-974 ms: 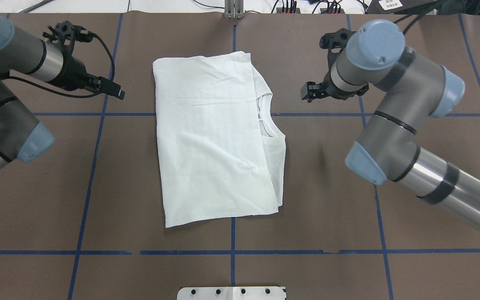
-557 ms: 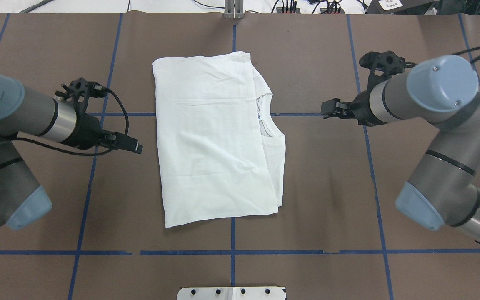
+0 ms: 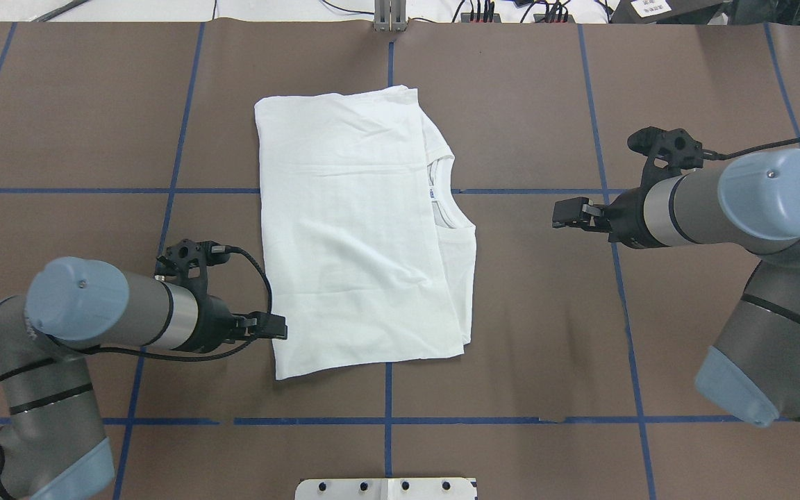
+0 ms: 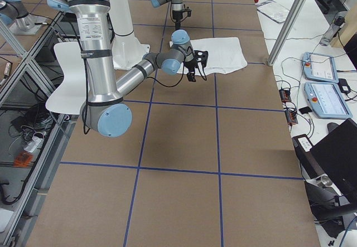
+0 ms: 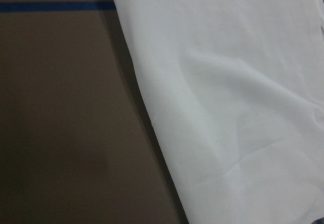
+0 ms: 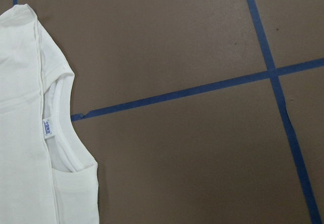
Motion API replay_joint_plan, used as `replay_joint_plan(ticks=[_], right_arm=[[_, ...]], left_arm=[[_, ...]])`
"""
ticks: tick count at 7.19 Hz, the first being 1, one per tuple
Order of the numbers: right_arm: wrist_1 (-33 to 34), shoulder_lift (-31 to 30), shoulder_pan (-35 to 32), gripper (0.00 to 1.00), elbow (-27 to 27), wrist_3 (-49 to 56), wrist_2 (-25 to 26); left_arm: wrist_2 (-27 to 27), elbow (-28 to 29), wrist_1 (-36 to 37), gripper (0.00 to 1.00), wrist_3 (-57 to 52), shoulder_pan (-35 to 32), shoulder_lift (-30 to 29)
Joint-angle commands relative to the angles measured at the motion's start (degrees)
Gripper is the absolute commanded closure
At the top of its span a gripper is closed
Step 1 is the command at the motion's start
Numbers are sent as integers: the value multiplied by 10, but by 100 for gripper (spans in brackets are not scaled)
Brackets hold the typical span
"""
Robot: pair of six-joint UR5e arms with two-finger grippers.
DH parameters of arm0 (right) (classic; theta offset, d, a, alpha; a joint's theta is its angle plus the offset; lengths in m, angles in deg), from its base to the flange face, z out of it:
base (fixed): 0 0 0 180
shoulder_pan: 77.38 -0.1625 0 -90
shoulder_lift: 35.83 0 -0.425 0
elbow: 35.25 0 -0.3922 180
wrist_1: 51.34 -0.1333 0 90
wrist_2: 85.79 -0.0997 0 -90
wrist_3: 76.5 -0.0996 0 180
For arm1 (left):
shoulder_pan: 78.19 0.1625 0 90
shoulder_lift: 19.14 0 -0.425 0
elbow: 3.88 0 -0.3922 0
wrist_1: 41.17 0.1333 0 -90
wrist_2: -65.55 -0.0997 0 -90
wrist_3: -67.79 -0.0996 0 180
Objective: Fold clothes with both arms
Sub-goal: 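Lower the left gripper to the shirt corner nearest the robot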
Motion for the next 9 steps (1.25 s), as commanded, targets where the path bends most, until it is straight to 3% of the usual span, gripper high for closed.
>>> replay_joint_plan(ticks=[1,2,3,4,7,8,9], right_arm=[[-1,-1,2,0,0,-1,0],[-1,-2,2,0,0,-1,0],[-1,-2,2,0,0,-1,0],[-1,-2,2,0,0,-1,0],[-1,-2,2,0,0,-1,-1],[-1,-2,2,0,0,-1,-1],[-1,-2,3,0,0,-1,-1]], left_arm=[[-36,7,54,7,48,42,-37],[-50,7,55,15,55,53,-37],[-50,9,55,29,56,53,-38],[-51,13,55,33,56,53,-38],[-51,24,54,33,56,54,-38],[-51,25,54,38,56,54,-38],[-51,25,54,62,56,54,-38]])
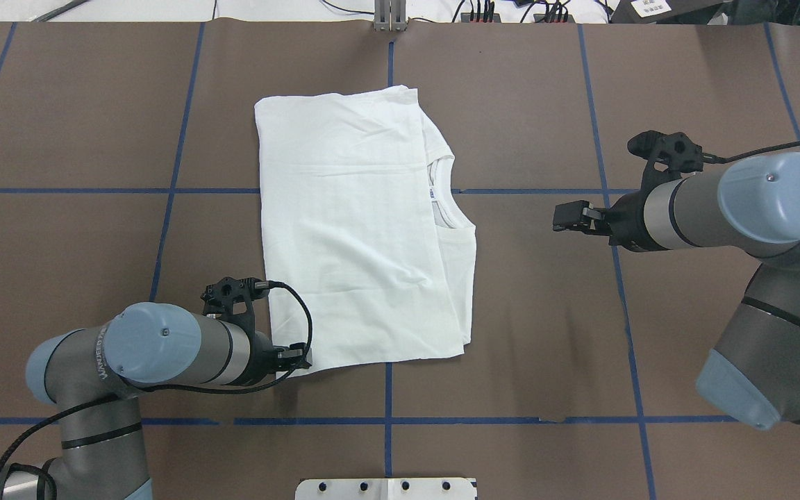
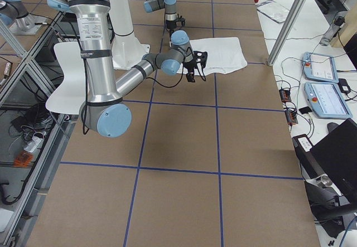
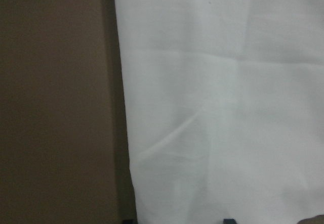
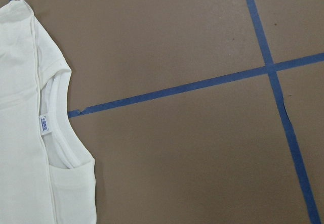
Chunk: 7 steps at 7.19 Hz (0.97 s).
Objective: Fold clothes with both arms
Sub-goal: 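Move the right gripper to the other near corner and grasp it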
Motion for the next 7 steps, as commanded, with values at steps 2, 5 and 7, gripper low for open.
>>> replay_joint_plan(ticks=[2,5,7], right_arm=[[0,1,3,0,1,0,0],[38,9,59,0,24,-158,27],[211,128,121,2,26,-301,60]], left_arm=[[1,-4,1,100,-1,0,0],[3,-14,0,100,-1,-1,-1],[5,-36,0,100,-1,-3,-3]])
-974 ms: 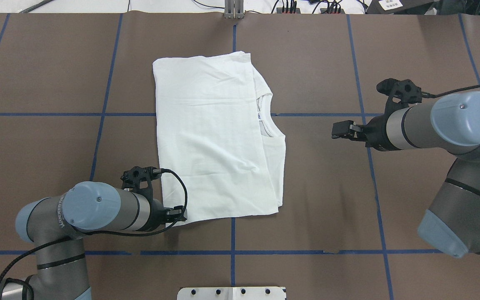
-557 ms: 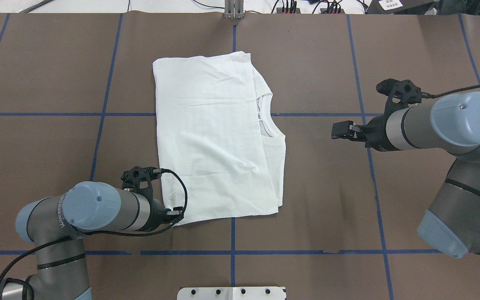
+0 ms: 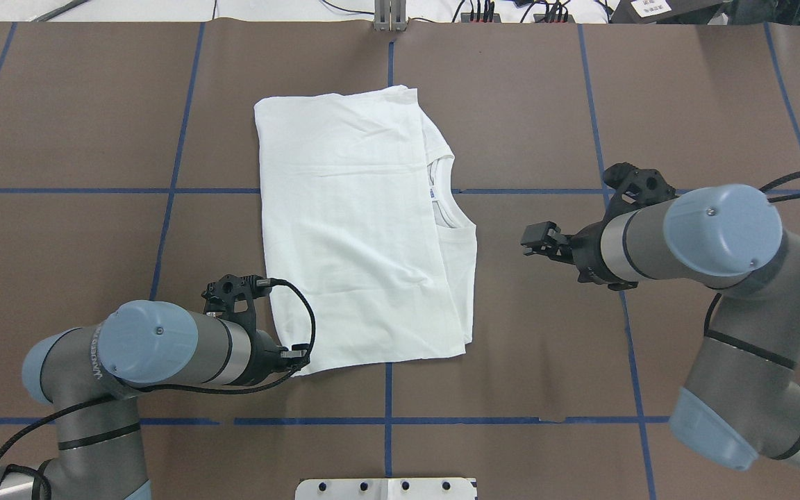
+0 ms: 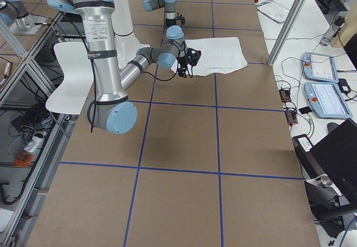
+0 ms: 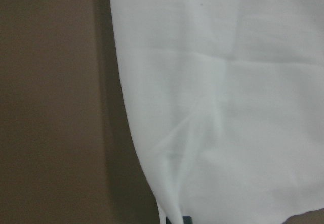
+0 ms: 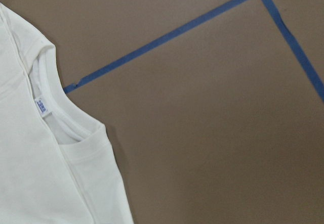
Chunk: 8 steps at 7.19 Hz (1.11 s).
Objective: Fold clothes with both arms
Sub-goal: 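Move the right gripper to the other near corner and grasp it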
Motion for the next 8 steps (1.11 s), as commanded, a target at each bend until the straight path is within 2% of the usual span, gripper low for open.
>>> replay_joint_plan(ticks=[1,3,8], right_arm=[[107,92,79,2,-7,-151,67],[107,112,107,7,-48,-213,84],[100,111,138,13,-92,-245,85]], left_arm=[[1,-25,1,100,0,-1,0],[2,-33,0,100,1,-2,0],[3,-39,0,100,1,-2,0]])
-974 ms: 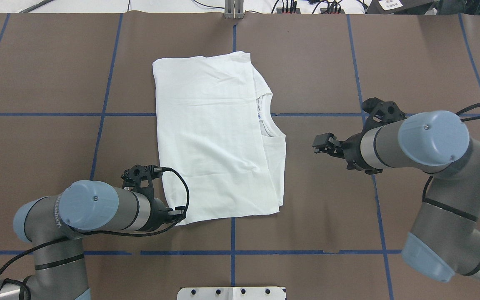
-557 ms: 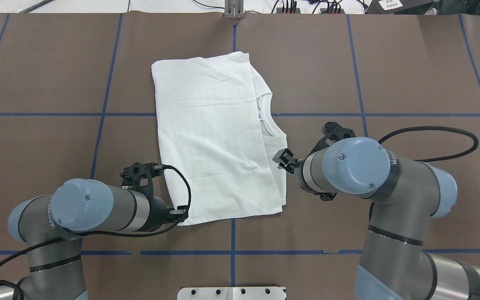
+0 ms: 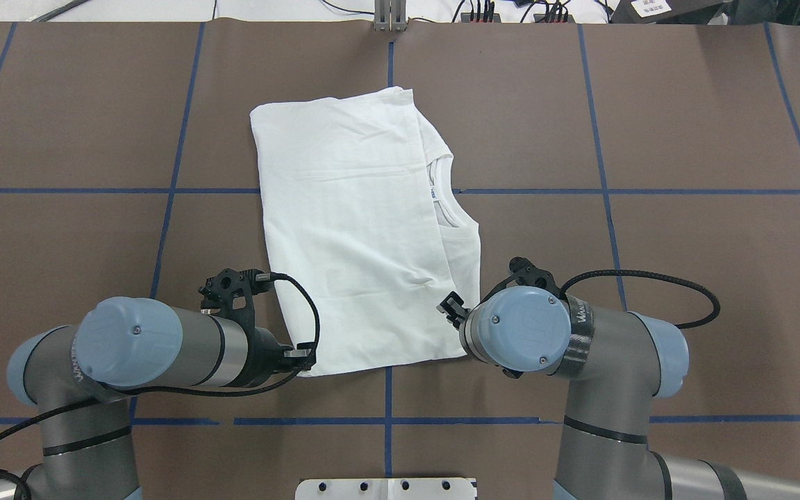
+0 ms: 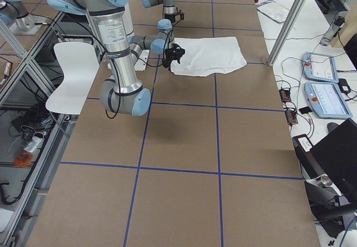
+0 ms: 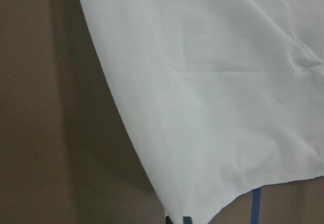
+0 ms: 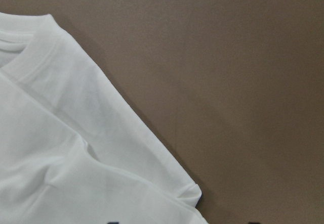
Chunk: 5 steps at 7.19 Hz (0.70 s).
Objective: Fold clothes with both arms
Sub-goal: 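Move the right gripper to the other near corner and grasp it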
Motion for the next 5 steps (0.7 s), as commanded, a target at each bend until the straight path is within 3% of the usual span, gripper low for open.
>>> replay_joint_plan(ticks=[1,5], right_arm=[[-3,0,4,12,-9,0,15],[-4,0,4,13,-27,5,25]], left_arm=[[-1,-7,0,100,0,-2,2],[-1,-16,1,100,1,-2,6]])
